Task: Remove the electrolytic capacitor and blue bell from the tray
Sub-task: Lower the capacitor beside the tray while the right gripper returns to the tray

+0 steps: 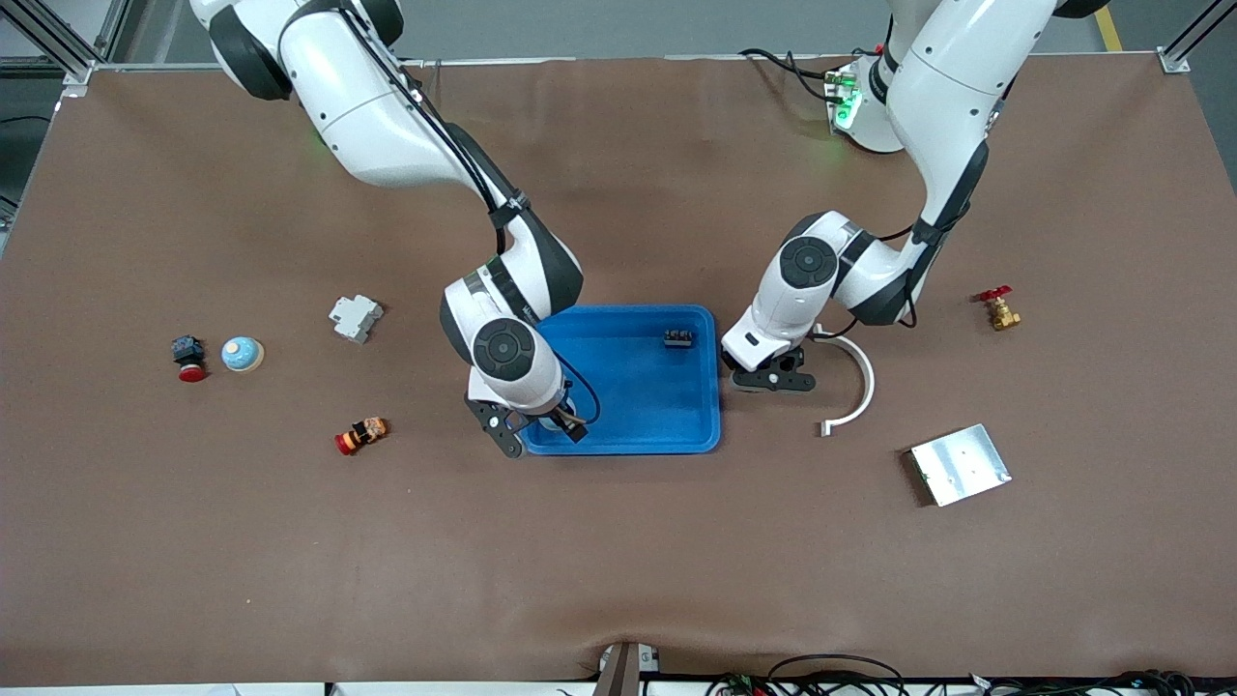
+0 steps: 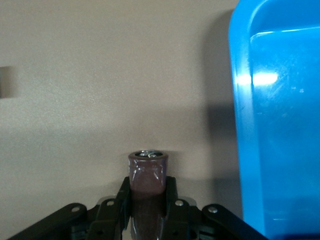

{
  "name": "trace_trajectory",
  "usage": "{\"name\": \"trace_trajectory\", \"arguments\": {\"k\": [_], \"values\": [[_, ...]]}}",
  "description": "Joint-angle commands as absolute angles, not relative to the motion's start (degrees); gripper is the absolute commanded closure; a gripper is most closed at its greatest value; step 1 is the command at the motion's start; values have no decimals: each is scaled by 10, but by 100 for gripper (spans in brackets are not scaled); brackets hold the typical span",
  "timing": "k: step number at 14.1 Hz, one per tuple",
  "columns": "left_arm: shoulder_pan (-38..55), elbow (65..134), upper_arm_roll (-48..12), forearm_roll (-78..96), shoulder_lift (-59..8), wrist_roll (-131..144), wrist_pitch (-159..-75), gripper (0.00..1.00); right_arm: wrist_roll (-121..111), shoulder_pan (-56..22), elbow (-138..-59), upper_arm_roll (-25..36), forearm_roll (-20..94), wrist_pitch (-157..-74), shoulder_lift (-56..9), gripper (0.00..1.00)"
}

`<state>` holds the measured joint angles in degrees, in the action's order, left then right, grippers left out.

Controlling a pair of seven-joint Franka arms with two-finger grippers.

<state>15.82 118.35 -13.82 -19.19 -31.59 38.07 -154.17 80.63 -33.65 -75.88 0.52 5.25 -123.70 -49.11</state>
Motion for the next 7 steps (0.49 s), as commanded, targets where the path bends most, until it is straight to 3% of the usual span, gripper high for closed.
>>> {"name": "trace_trajectory", "arguments": {"k": [1,2,3,4,7], "values": [[151,1182,-134,-214,-328,380,-1551,100,824,-343,-741,9,40,-1229,-500,0],[153,1180,-134,-213,-328,384,-1551,95,824,-343,-742,9,40,-1229,-502,0],[155,1178,-134,-214,-329,390,-1551,39,824,-343,-742,9,39,-1230,-504,0],[156,1176,-133,-214,-328,391,-1550,0,824,-343,-743,9,39,-1230,-507,0],[151,1164,-134,-214,-322,392,-1535,0,824,-343,-743,9,40,-1230,-510,0]]}}
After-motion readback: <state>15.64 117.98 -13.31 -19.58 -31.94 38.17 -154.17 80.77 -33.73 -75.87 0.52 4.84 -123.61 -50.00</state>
